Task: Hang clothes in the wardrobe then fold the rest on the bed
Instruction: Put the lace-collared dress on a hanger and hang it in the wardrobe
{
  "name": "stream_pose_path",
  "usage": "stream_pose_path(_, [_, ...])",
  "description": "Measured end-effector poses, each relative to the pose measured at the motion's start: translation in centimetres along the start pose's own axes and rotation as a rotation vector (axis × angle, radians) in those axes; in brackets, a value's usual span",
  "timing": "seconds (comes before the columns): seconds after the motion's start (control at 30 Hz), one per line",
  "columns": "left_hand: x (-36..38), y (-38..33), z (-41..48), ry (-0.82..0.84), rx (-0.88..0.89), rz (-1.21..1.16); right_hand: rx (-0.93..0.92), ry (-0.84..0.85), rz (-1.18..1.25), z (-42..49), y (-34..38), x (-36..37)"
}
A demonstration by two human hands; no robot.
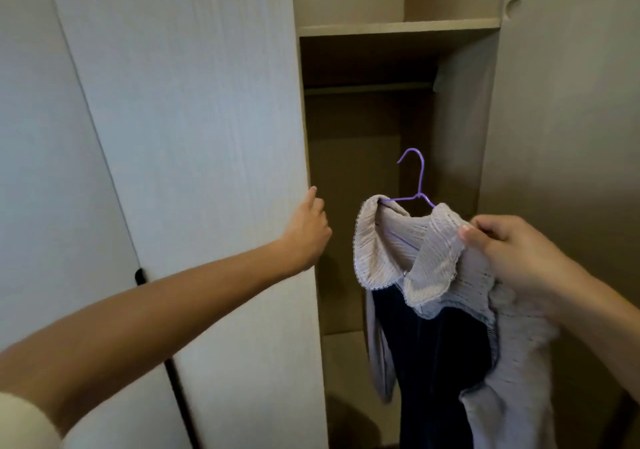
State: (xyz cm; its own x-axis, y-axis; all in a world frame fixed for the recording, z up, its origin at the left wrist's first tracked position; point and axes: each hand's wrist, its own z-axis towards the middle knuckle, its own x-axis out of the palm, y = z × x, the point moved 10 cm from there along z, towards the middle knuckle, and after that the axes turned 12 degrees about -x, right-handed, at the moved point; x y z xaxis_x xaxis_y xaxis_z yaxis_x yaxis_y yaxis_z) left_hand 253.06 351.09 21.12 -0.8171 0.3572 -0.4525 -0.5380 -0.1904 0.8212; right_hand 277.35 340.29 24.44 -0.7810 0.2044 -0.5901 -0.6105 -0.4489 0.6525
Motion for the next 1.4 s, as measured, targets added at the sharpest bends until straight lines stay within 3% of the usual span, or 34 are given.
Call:
stream_pose_path(0.2, [-2.7, 3.9, -8.9, -0.017, -0.025, -0.046, -0.018, 0.096, 0.075, 1.0, 3.8, 1.2])
stream_pose_path(0.37, [-1.4, 10.1, -13.7, 0.003, -0.198, -0.113, -0.061, 0.170, 0.092, 2.2, 6.2, 3.6])
stream_pose_path(0.53, [-0.5, 18.2, -19.4, -0.204, -0.510, -0.025, -0.130, 0.226, 0.164, 3.4, 10.0, 7.0])
stream_pose_path(0.67, [-0.4, 24.6, -23.8, -0.364, -0.715, -0.317, -0.174, 0.276, 0.188, 3.8, 13.3, 10.1])
stream_pose_path(0.93, [5.2, 30.7, -29.5, -0.391, -0.866, -0.433, -0.172, 0.369, 0.250, 3.7, 18.4, 16.3])
stream_pose_path(1.4, [13.2, 37.5, -34.7, -0.437, -0.899, -0.441, -0.184, 0.529, 0.444, 4.2, 24.4, 28.5])
